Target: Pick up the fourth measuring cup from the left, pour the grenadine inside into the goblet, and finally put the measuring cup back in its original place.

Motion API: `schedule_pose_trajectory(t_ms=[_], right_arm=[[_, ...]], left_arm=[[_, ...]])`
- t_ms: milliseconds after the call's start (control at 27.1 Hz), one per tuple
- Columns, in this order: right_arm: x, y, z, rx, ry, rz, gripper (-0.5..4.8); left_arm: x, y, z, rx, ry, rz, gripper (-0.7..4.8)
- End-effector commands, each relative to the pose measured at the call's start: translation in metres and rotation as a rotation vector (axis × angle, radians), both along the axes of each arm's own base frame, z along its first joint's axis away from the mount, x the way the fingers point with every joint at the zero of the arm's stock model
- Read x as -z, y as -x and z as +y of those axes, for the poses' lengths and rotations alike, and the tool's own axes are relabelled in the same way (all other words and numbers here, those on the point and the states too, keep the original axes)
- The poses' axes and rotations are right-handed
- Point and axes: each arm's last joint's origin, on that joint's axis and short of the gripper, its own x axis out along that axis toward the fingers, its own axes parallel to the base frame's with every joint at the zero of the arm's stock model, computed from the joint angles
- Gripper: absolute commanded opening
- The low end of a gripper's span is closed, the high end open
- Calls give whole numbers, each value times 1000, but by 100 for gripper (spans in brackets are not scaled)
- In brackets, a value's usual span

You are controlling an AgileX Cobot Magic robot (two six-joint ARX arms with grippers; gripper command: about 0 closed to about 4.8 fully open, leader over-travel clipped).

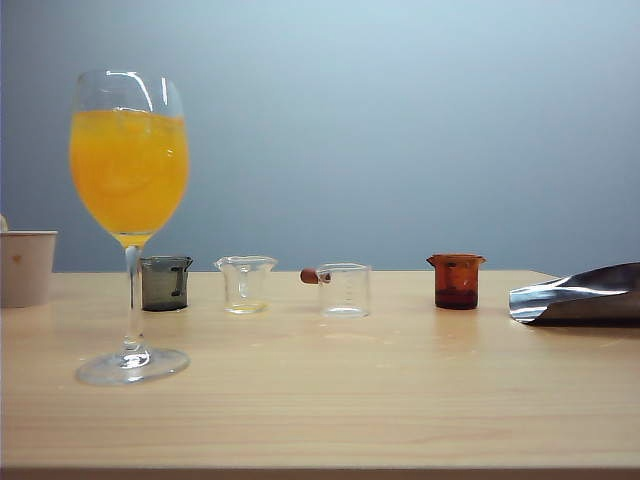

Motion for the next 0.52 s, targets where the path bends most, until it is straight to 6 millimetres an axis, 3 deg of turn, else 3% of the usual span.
schedule_pose_trajectory(t_ms=[37,295,517], right_arm=[[-31,-3,1,-33,-7,12,-3],[-88,-26,1,-47,-11,27,-3],[-97,-45,5,-79,-54,35,-3]], left_arm=[[-26,1,-1,42,-26,-25,-5],[-71,-16,-3,132,-76,16,-5],[-100,-31,-7,205,-81,25,-5]])
